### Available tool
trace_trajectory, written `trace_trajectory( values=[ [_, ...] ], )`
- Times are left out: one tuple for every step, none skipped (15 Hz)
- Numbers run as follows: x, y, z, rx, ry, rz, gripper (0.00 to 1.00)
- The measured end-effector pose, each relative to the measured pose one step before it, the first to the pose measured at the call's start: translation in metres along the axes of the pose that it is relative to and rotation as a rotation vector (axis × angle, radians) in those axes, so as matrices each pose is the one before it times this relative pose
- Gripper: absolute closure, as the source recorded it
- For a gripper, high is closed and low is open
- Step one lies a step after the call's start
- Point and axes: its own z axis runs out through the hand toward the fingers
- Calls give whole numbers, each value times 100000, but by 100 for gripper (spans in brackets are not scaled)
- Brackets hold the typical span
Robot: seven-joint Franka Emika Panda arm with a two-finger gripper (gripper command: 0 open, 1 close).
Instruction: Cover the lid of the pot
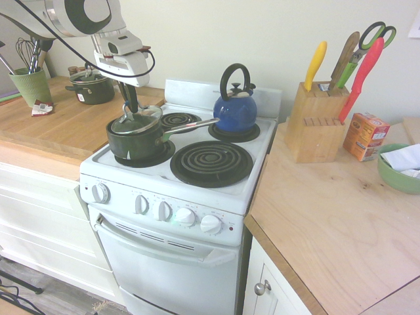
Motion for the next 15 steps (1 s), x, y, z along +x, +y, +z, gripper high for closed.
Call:
trace_trajectory(
  values=[
    [-22, -61, -93, 206, 11, 201, 100],
    [15, -38, -78, 197, -52, 151, 100],
    [16, -21, -51, 114, -78, 118, 100],
    [5, 5, -1, -24, -80, 67, 100],
    [-11, 25, 25, -234, -101, 10, 100],
    [-32, 69, 134, -400, -152, -11, 100],
    [-9, 169, 373, -725, -238, 69, 100],
    [109, 134, 475, -799, -269, 327, 100],
    [258, 26, 144, 147, 159, 434, 100],
    [159, 35, 11, 169, 79, 285, 100],
    [121, 18, -18, 232, 99, 218, 100],
    [81, -17, -83, 219, 95, 125, 100],
    [72, 8, -42, 77, 44, 124, 100],
    [35, -11, -59, 110, 57, 45, 100],
    [0, -55, -101, 160, 217, -144, 100]
  ],
)
